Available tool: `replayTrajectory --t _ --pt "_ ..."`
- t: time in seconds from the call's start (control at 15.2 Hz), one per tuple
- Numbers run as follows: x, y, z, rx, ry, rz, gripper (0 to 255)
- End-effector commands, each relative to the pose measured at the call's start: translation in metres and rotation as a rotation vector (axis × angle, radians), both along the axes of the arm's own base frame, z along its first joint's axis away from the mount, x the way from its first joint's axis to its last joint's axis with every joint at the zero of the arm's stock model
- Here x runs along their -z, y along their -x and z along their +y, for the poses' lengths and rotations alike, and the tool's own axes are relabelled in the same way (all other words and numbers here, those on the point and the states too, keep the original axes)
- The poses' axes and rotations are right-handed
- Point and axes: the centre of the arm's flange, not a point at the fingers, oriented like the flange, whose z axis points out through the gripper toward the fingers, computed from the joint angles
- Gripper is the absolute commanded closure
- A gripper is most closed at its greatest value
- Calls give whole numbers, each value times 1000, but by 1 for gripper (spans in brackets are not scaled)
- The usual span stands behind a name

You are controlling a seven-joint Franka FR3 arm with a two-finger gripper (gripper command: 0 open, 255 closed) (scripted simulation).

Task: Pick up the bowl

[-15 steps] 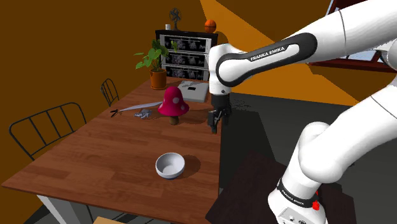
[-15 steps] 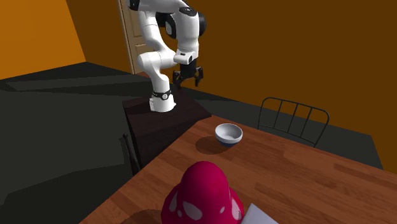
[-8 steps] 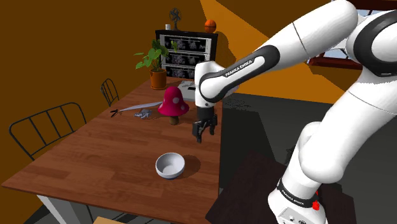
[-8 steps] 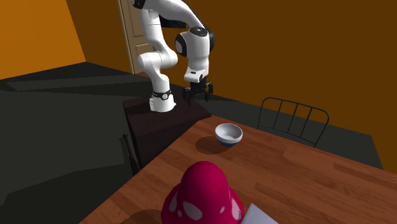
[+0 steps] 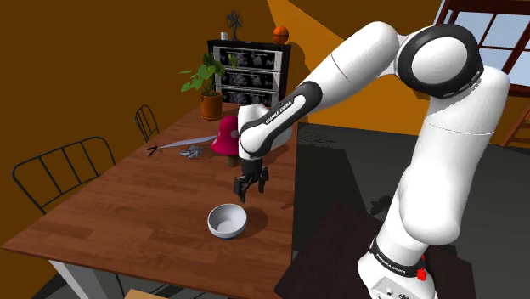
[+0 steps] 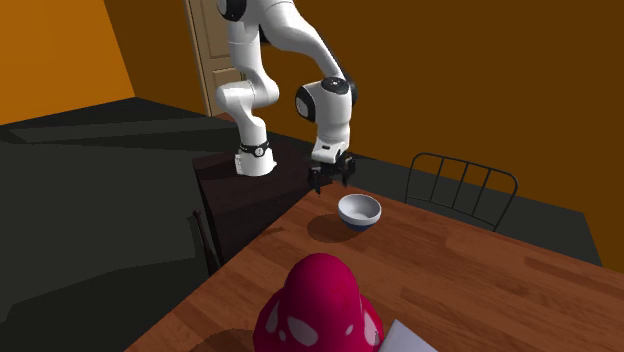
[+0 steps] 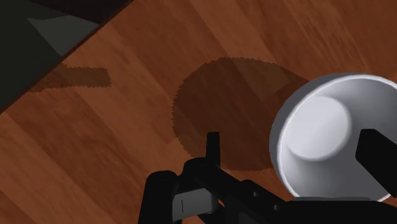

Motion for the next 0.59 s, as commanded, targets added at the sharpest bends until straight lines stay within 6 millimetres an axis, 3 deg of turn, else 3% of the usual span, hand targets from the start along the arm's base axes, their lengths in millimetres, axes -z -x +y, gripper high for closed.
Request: replayTrajectory --t 0.0,0.2,0.53 --pt "20 -16 7 10 -5 -6 0" --pt "41 -36 16 21 -12 -11 0" --pt "68 -36 16 21 -12 -11 0"
